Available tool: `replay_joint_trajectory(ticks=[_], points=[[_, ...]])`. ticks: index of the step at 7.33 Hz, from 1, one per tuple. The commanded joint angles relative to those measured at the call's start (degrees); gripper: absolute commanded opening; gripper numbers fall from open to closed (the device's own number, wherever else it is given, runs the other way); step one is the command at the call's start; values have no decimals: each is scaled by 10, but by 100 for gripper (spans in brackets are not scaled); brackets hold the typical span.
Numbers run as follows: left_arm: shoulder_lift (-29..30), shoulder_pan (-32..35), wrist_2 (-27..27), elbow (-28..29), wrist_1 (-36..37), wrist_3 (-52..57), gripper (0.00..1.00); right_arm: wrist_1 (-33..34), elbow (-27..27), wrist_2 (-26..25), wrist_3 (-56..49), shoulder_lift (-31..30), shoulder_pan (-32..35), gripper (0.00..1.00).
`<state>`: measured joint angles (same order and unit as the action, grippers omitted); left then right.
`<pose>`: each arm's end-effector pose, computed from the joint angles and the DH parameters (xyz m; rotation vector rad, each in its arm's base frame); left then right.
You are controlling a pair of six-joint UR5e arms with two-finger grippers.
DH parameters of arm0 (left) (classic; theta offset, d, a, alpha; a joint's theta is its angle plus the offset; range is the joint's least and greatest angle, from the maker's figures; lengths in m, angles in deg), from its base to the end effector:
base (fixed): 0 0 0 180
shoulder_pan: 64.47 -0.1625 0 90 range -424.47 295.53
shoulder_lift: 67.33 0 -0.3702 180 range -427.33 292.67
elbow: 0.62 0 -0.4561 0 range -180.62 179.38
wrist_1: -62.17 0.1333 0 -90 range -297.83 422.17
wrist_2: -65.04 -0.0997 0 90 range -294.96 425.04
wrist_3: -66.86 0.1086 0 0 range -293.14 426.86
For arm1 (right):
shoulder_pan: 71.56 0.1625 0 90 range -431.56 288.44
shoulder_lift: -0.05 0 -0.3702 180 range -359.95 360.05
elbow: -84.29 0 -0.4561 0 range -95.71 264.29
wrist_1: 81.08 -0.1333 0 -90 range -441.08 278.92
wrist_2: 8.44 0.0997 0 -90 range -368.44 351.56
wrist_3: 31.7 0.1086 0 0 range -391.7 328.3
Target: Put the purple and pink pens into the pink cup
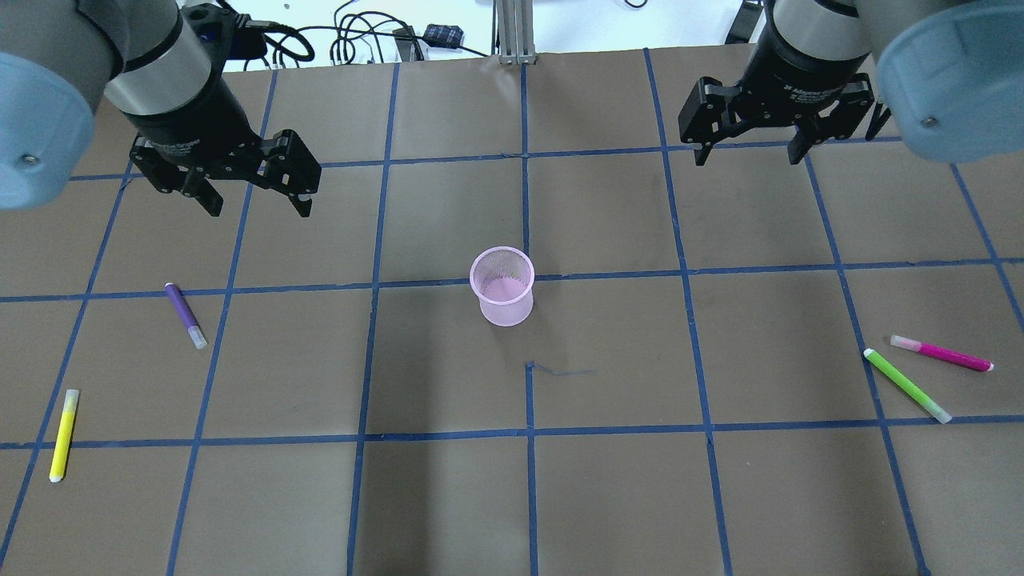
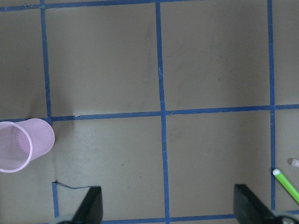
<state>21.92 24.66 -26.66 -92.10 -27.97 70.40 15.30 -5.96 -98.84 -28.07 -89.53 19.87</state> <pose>-0.1217 -0.5512 0.4168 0.0729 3.1116 0.0254 0.1467 -0.5653 0.4292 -0.0607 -3.1345 0.1567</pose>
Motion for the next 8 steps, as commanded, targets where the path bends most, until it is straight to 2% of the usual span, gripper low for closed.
replay_joint_trajectory(ticks=[1,3,5,7,8], points=[[-3,-3,-1,-8,0,1,100,-1,0,-5,-3,-1,-3,100],[-4,-4,-1,-9,0,1,100,-6,1,-11,-13,-3,-6,100],[-4,-4,-1,-9,0,1,100,-5,1,-10,-77,-3,-44,100],[-4,-11,-1,-13,0,1,100,-4,-9,-2,-293,6,-155,100],[-6,-12,-1,-19,2,1,100,3,-18,0,-396,32,-209,100]])
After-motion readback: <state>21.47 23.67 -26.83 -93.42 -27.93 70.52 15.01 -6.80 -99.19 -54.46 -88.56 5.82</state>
